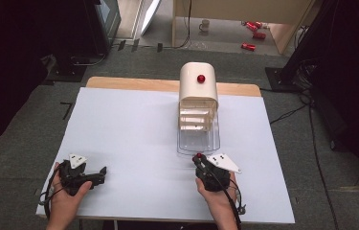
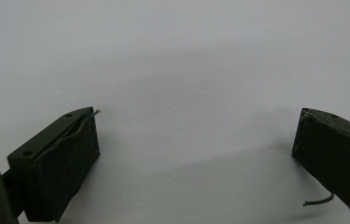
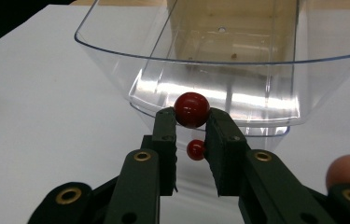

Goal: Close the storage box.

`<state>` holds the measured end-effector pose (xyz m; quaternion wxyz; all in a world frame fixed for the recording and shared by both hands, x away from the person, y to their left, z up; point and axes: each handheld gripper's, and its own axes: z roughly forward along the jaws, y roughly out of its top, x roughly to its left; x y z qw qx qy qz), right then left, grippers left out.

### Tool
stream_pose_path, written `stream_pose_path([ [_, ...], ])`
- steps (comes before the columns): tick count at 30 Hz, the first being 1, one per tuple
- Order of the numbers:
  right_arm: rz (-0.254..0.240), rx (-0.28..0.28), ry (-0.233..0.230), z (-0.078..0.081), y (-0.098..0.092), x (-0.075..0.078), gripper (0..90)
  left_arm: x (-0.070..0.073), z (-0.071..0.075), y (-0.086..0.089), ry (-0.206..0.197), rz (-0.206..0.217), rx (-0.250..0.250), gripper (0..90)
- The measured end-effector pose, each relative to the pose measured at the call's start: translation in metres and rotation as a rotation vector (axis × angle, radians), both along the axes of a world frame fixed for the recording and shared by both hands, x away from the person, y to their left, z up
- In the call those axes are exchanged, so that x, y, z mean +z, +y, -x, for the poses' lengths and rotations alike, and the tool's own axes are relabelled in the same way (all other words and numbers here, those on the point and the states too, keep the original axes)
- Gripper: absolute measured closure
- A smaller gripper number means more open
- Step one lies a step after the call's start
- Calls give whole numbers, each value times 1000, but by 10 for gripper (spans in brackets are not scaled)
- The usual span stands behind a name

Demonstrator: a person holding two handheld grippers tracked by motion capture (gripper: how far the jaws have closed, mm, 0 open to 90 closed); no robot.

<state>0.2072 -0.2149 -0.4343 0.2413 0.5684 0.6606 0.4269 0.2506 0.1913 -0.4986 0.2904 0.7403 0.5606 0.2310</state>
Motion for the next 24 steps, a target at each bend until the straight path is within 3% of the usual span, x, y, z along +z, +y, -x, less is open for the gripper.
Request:
stream_pose_path([
  [24, 9, 0, -39, -22, 1, 26, 762, 0, 0, 0, 0, -1, 0, 4],
])
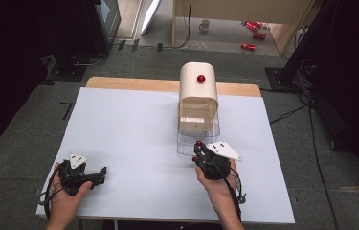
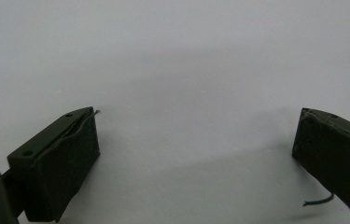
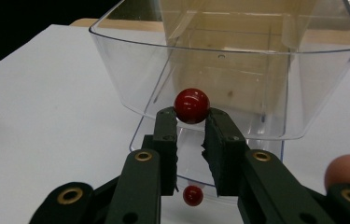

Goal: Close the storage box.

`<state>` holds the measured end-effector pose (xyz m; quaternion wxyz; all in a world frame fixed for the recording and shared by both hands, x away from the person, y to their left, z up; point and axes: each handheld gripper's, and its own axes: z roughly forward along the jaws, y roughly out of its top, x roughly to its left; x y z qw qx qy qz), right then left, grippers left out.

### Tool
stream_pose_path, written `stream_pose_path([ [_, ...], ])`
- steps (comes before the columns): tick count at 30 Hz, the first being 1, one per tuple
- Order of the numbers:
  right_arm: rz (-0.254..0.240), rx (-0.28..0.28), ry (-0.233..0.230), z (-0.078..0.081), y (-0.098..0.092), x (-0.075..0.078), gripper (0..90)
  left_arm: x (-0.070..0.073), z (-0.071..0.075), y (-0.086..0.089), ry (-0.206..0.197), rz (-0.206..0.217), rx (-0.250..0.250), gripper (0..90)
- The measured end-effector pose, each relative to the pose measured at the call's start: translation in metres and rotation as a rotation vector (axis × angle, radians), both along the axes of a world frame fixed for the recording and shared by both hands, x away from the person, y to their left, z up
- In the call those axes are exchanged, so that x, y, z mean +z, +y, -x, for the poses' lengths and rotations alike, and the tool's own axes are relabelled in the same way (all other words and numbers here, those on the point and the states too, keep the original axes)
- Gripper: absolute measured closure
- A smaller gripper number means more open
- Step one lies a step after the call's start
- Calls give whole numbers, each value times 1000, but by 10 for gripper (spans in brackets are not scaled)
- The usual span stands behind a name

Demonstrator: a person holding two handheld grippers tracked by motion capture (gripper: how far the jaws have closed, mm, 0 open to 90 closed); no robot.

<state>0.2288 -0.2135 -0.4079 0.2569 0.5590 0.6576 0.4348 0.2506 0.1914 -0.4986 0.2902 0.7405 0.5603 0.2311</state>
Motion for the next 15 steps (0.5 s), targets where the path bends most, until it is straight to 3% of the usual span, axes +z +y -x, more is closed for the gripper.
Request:
stream_pose_path([
  [15, 14, -8, 4, -24, 1, 4, 762, 0, 0, 0, -1, 2, 1, 4],
])
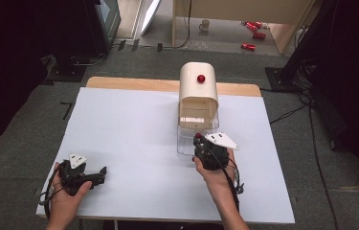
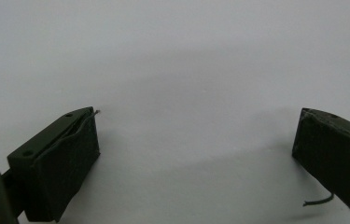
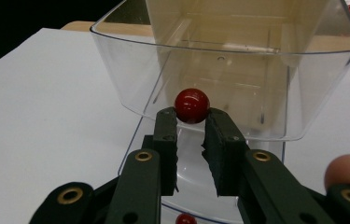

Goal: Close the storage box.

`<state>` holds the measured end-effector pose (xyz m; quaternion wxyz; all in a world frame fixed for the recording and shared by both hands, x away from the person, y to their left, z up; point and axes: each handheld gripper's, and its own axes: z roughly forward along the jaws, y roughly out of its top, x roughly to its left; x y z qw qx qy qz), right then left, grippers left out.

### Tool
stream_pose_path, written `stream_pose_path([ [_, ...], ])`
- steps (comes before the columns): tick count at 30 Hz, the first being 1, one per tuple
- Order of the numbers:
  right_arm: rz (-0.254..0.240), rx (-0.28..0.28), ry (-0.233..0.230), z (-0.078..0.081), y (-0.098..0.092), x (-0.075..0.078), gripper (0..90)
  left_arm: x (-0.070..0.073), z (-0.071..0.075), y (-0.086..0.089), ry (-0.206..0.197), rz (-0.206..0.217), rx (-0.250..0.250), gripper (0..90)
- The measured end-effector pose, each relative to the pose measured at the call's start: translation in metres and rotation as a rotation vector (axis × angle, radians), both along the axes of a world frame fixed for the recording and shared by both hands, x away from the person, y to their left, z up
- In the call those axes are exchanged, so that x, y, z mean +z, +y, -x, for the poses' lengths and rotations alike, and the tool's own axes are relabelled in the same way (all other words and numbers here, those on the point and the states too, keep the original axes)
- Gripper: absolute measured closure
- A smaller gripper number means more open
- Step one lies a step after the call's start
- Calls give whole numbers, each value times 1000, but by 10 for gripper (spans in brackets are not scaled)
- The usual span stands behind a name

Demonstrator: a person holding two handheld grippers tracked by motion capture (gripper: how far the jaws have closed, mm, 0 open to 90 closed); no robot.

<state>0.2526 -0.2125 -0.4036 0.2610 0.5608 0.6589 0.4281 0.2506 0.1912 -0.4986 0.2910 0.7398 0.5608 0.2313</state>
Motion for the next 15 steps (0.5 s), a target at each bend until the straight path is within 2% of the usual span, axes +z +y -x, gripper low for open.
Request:
stream_pose_path([
  [15, -6, -18, 23, -25, -1, 1, 761, 0, 0, 0, -1, 1, 0, 4],
])
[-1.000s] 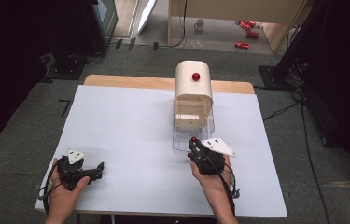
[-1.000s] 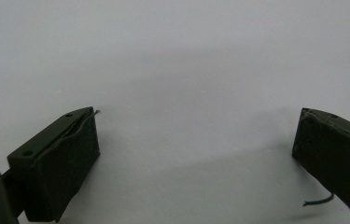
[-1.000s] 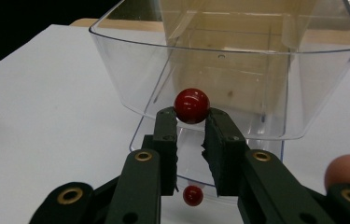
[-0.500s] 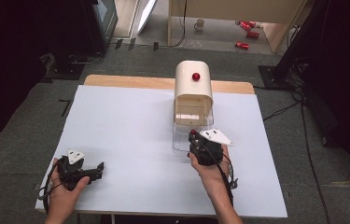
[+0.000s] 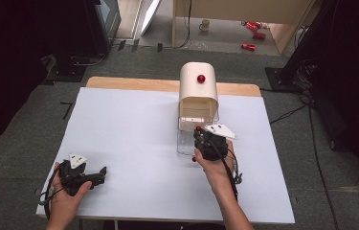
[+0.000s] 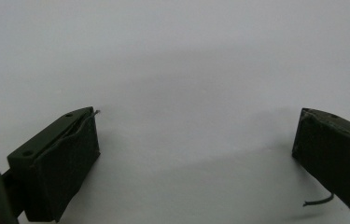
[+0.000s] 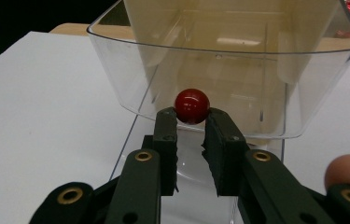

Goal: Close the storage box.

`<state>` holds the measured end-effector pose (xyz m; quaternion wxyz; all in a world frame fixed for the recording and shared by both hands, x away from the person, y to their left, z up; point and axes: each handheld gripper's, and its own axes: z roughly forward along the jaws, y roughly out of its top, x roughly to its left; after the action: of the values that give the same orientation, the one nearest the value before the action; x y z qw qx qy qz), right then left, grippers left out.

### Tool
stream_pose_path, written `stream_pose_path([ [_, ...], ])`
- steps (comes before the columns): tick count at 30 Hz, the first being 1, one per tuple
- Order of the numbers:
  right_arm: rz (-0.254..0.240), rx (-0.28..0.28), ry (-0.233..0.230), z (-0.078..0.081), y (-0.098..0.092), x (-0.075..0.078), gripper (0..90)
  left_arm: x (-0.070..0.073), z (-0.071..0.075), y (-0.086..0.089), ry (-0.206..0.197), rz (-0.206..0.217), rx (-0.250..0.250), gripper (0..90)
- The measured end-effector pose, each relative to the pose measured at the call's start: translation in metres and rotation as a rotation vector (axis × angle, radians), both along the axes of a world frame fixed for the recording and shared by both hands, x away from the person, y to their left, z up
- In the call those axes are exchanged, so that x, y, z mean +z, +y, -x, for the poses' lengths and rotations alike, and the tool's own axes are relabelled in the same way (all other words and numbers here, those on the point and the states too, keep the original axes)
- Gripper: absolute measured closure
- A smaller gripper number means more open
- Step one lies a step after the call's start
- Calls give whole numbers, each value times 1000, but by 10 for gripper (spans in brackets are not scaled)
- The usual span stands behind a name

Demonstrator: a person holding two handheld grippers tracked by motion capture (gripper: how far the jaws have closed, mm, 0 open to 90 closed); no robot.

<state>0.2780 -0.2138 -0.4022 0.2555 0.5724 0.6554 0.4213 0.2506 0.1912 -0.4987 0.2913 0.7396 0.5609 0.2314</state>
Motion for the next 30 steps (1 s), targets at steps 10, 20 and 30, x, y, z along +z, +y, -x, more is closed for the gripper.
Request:
stream_pose_path([
  [10, 10, -3, 4, -14, 0, 0, 761, 0, 0, 0, 0, -2, -1, 4],
  [20, 19, -15, 7, -27, 2, 1, 762, 0, 0, 0, 0, -3, -2, 4],
  [30, 25, -24, 13, -36, 2, 0, 764, 0, 0, 0, 0, -2, -2, 4],
])
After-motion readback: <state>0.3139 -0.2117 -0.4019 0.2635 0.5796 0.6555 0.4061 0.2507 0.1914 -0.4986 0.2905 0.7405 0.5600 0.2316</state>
